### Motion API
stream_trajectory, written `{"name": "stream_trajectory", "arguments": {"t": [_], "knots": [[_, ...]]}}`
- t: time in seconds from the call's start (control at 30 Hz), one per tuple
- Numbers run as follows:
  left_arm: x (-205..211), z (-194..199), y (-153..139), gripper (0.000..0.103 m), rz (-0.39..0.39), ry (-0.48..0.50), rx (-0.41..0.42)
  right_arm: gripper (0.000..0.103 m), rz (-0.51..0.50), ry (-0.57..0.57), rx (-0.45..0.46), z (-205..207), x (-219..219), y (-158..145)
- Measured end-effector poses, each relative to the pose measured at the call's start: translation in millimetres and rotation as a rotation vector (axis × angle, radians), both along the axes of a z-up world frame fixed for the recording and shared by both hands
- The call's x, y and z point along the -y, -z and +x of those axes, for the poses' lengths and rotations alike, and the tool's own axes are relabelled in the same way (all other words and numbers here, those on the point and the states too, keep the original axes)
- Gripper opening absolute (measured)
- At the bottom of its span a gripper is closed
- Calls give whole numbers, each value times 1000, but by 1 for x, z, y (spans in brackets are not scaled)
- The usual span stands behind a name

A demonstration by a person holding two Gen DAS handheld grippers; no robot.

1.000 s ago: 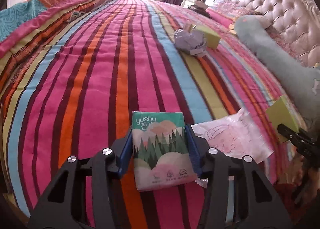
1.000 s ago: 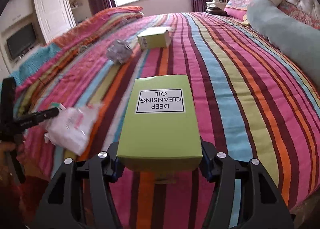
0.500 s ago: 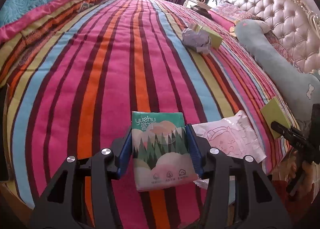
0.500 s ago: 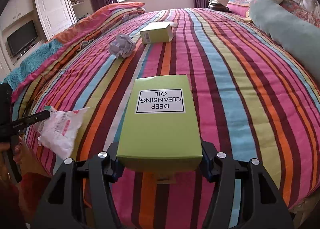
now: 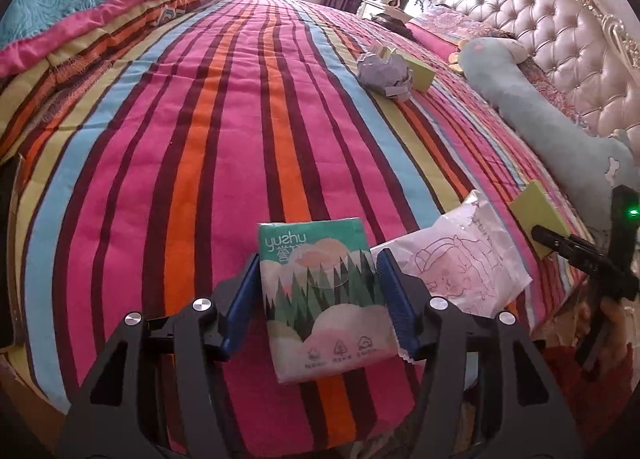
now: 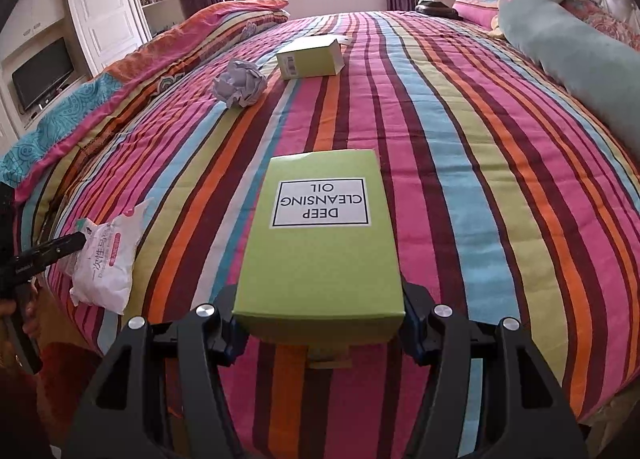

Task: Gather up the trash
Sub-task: 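Hold the tissue pack and green box raised above the bedspread with both grippers, then carry the tissue pack and green box over the wastebasket and open both grippers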

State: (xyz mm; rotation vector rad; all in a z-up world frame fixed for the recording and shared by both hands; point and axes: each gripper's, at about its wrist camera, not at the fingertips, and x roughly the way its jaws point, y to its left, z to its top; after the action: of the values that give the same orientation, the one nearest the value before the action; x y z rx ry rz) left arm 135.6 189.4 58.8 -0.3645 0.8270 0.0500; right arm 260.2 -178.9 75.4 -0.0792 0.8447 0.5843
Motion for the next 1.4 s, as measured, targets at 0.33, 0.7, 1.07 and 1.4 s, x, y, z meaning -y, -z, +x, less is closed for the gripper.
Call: {"name": "stream_trajectory", "arguments": {"t": [0.33, 0.7, 1.07, 1.4], "knots": [[-13, -11, 3, 58, -103, -28, 43, 57, -20, -8, 5, -1, -3, 0], [11, -18, -10, 44, 102, -36, -2, 57, 22, 5, 27, -9, 3, -5], [41, -84, -48, 44, -18, 51, 144, 57, 154, -89, 125, -90, 35, -51], [192, -137, 53, 44, -24, 386, -110, 57, -14, -161, -210, -204, 58, 55]]}}
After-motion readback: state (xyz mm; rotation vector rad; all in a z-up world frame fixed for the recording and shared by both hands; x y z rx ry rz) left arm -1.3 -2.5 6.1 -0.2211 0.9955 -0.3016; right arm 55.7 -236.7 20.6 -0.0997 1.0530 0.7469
